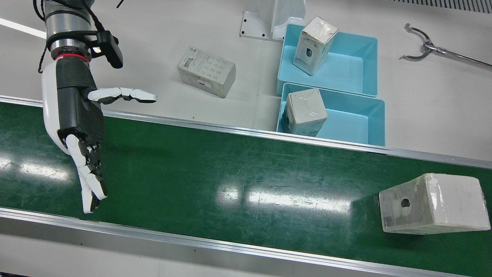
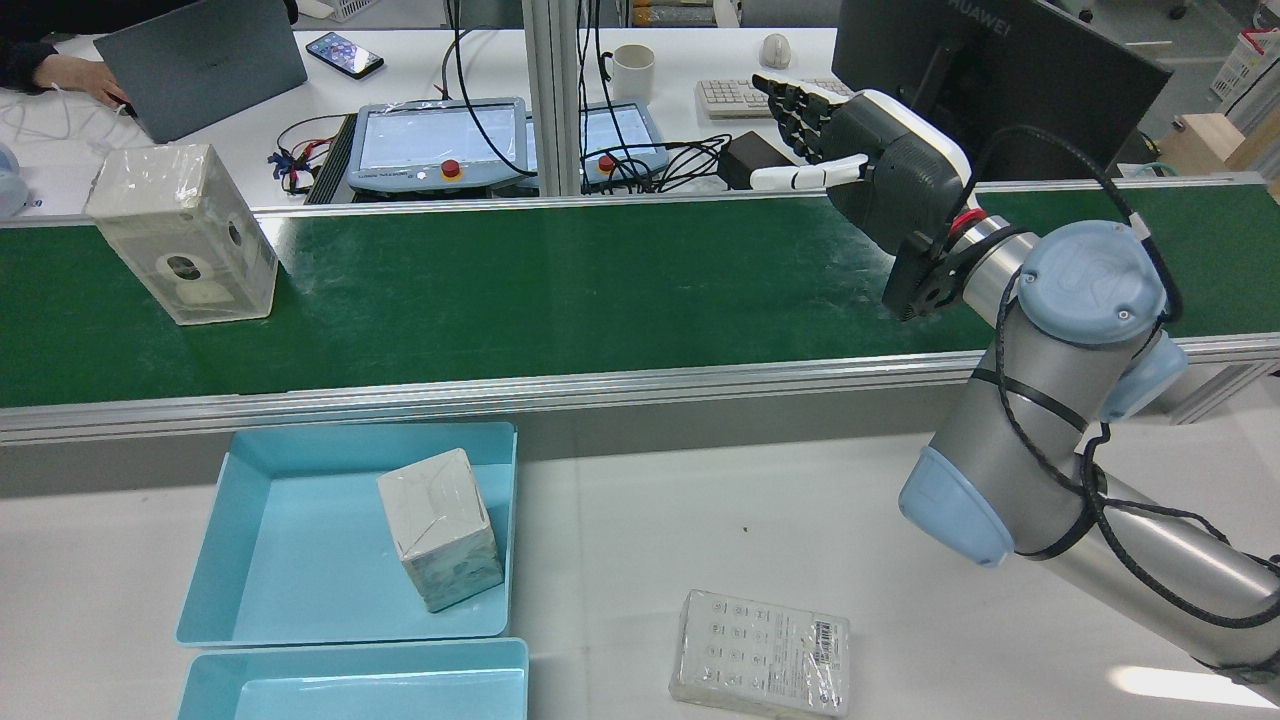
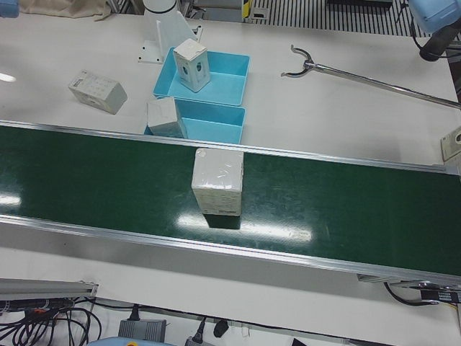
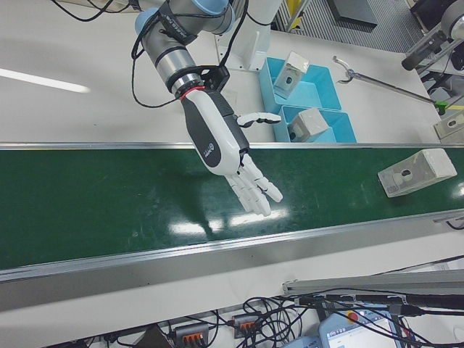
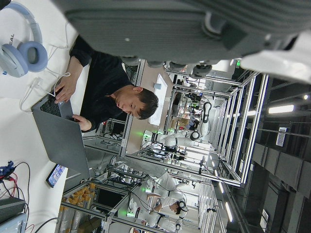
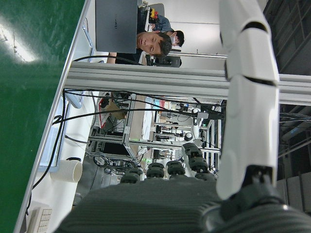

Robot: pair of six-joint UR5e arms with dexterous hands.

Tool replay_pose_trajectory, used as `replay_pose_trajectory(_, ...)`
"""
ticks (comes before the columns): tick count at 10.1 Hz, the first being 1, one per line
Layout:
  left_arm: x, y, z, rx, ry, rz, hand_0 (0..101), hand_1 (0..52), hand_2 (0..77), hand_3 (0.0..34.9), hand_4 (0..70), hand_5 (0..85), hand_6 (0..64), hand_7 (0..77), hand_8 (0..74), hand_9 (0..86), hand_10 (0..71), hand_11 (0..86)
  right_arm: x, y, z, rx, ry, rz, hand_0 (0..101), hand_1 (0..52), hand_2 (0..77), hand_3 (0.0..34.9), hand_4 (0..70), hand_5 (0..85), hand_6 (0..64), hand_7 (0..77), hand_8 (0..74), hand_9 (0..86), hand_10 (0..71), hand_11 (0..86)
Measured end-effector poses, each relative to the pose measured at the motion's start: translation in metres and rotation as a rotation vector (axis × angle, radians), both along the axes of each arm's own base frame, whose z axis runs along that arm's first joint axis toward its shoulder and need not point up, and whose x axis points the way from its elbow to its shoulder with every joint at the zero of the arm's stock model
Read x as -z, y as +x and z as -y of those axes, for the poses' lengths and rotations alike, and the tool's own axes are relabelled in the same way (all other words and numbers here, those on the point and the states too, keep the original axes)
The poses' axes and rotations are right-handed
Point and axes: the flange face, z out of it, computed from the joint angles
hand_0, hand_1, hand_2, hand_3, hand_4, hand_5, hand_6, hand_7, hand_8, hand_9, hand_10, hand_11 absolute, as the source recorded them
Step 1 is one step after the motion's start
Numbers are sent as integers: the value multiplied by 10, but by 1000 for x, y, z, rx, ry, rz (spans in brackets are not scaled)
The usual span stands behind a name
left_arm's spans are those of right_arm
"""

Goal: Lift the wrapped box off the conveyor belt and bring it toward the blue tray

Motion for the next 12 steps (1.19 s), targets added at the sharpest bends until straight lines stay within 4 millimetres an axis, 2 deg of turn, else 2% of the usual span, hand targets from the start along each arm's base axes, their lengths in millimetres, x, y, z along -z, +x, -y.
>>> replay_pose_trajectory(7,0,0,0,0,0,0,0,0,11,0,0,11,0,5,0,0,5,0,-2,0,0,1,-3,-3,479,164,169,0,87,60,0,0,44,33,11,38)
replay_pose_trajectory(8,0,0,0,0,0,0,0,0,5,0,0,11,0,0,0,0,5,0,-2,0,0,1,-3,-3,479,164,169,0,87,55,0,0,27,33,11,38)
replay_pose_trajectory(11,0,0,0,0,0,0,0,0,5,0,0,11,0,5,0,0,0,0,-2,-2,0,2,-3,-5,479,164,169,0,87,60,0,0,38,33,11,38)
replay_pose_trajectory(12,0,0,0,0,0,0,0,0,5,0,0,11,0,0,0,0,0,0,-2,-2,0,2,-3,-6,479,164,169,0,87,60,0,0,16,33,11,33)
